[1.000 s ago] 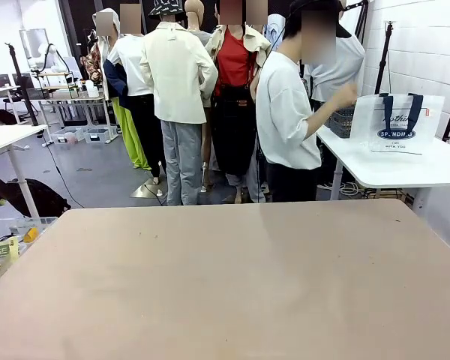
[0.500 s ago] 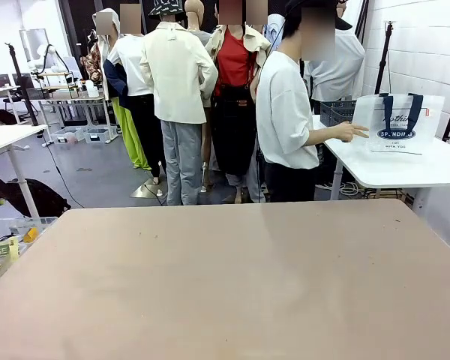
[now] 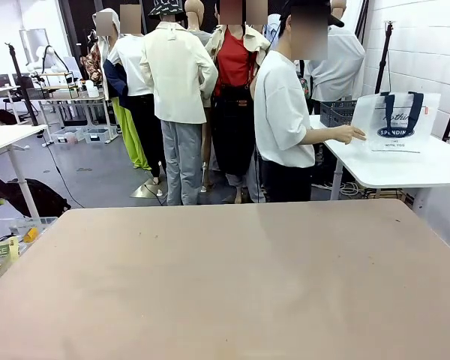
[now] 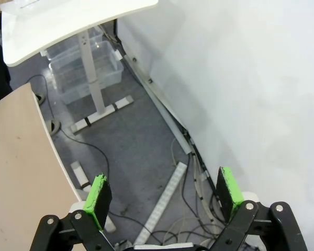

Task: Transfer purchased items from the store into the shopping bag.
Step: Open the Reusable shopping bag in the center of the table.

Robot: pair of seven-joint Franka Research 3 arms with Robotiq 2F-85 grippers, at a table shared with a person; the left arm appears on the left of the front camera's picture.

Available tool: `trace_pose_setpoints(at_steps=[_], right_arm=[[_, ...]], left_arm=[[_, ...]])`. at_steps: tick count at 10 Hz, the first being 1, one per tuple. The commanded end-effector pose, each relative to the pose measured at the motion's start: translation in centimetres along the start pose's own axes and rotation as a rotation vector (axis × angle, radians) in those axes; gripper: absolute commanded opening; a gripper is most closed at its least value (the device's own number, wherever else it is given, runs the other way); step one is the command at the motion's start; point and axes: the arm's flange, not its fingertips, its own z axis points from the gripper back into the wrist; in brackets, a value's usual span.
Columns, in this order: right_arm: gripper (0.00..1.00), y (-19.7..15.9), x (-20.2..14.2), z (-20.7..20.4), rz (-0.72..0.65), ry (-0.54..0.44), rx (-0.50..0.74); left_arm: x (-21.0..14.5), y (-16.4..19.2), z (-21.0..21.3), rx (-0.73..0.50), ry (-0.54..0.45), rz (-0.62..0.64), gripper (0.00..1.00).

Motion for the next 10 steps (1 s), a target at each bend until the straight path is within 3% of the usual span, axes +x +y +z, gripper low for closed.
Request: trace_pose_setpoints(at_steps=[1, 10], right_arm=[[1.0, 0.16, -0.05, 0.1, 0.022, 0.0, -0.011], [1.0, 0.16, -0.05, 0.1, 0.022, 0.0, -0.011]], left_arm=[[0.0, -0.13, -0.11, 0.007, 0.002, -0.008, 1.0], [0.0, -0.13, -0.11, 0.007, 0.002, -0.008, 1.0]])
